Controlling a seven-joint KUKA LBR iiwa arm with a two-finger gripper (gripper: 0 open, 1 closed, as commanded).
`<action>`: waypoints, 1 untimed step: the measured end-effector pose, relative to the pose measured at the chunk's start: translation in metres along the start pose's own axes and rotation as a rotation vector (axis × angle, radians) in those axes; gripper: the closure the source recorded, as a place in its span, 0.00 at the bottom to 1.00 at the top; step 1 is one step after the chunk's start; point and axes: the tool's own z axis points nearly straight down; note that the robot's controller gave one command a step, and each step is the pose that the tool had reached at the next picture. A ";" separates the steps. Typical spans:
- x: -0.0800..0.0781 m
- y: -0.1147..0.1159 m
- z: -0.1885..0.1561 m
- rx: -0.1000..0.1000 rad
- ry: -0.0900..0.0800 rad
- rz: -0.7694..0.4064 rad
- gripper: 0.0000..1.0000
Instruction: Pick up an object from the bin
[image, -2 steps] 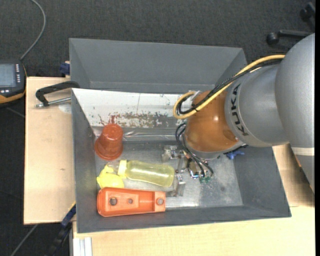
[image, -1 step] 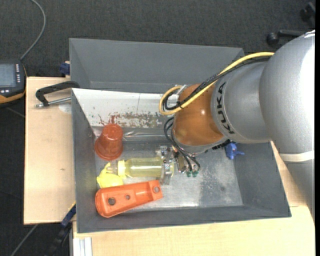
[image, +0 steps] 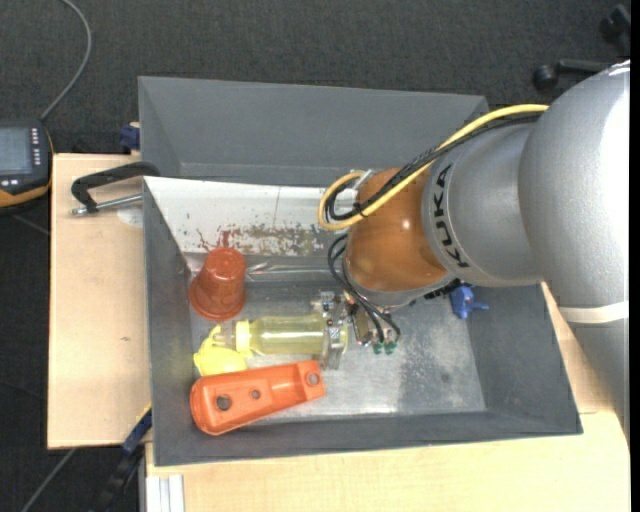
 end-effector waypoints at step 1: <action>-0.035 0.011 -0.093 -0.001 -0.005 -0.010 1.00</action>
Offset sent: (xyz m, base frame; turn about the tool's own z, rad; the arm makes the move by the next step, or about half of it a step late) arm 0.0000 0.0000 0.0000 0.0000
